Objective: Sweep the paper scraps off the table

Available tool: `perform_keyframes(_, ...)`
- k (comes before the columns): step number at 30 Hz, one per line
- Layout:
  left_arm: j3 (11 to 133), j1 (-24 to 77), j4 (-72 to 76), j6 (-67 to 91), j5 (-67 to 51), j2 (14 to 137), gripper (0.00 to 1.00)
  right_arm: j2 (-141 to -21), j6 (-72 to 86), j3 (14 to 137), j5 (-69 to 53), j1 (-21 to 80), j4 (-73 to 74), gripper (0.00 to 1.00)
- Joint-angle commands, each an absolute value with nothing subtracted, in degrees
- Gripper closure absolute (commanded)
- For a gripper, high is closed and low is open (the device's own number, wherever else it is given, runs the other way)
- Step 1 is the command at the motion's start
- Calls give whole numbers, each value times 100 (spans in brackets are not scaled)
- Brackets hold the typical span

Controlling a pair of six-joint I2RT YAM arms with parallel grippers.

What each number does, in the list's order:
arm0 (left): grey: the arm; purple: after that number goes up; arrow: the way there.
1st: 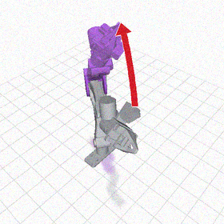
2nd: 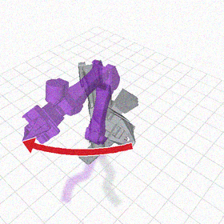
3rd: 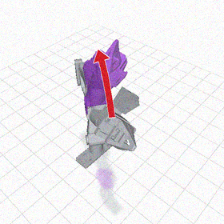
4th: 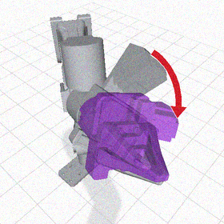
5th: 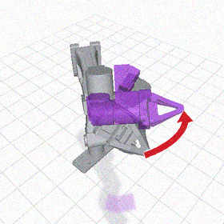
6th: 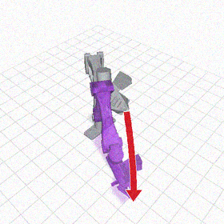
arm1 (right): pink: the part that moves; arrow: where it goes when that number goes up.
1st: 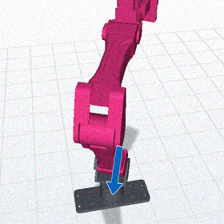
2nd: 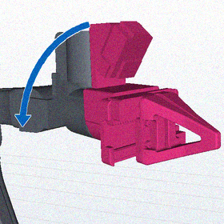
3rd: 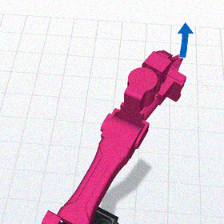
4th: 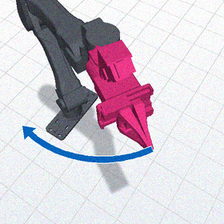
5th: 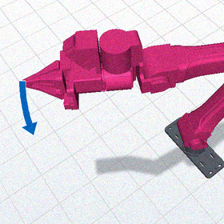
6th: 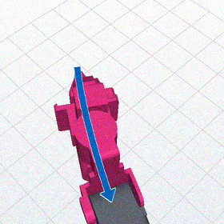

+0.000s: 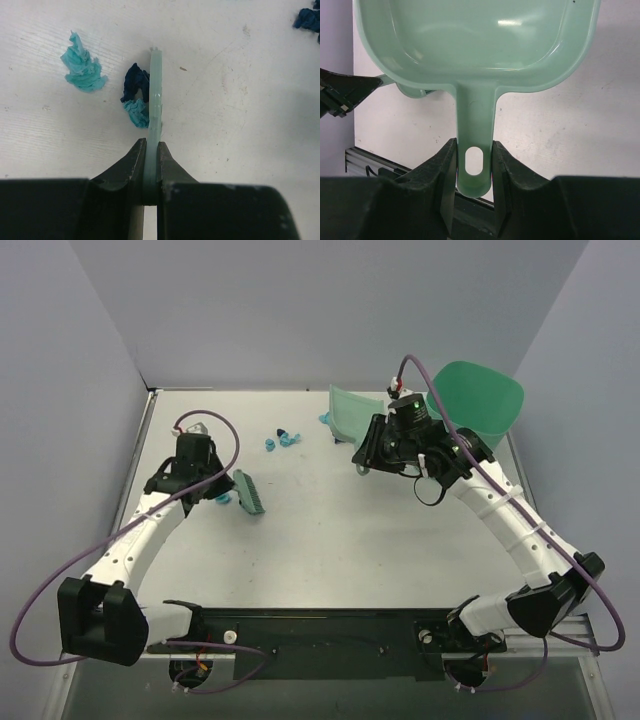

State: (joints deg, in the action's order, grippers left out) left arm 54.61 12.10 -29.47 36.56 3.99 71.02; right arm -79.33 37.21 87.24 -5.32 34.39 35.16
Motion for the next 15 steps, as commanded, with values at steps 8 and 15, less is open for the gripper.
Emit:
perform_keyframes(8,6907,1187,-4183,2454,621,6601,100,-8288,2717,8798,-53,3630,4104,100)
perform_keyframes(15,8006,1178,-4754,1495,2775,6819,100,-8779,1829,8491,-88,4183,4544,100)
